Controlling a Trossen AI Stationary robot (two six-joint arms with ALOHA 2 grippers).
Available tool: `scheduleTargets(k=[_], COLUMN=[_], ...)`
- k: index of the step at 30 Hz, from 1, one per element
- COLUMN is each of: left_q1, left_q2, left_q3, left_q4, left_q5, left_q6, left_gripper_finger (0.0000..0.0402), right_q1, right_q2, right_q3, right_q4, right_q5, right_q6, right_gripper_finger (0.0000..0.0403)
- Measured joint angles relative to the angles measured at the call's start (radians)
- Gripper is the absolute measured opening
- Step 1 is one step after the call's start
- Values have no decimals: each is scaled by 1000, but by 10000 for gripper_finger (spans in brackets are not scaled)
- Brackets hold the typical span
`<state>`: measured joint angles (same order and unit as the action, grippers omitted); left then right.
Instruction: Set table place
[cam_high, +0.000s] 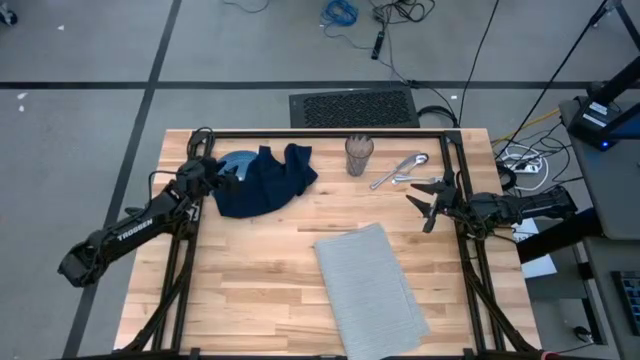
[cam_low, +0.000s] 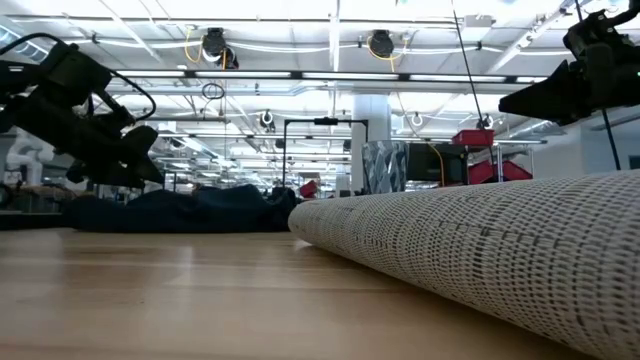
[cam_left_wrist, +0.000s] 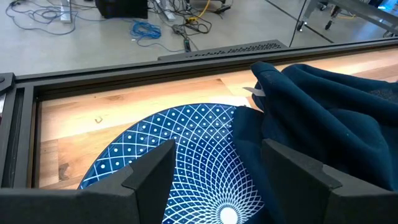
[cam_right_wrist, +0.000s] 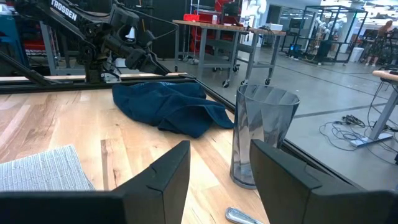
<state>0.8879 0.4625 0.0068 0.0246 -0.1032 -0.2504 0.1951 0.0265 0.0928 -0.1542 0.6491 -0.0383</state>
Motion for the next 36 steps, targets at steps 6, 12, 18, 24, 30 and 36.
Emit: scheduleTargets(k=[6, 12, 18, 24, 30, 36], left_q1=[0, 0, 0, 0, 0, 0], left_q2=[0, 0, 0, 0, 0, 0], left_q3=[0, 0, 0, 0, 0, 0], left_q4=[0, 0, 0, 4, 4, 4], left_q5=[0, 0, 0, 0, 0, 0], left_q6=[0, 0, 0, 0, -5, -5], left_gripper_finger=[223, 223, 223, 223, 223, 223], right_q1=[0, 0, 0, 0, 0, 0], right_q2=[0, 0, 0, 0, 0, 0], right_q3=[0, 0, 0, 0, 0, 0], right_q4=[0, 0, 22, 22, 20, 18], right_q5=[0, 0, 0, 0, 0, 0], right_q6=[0, 0, 0, 0, 0, 1], right_gripper_finger=[153, 153, 153, 153, 153, 153])
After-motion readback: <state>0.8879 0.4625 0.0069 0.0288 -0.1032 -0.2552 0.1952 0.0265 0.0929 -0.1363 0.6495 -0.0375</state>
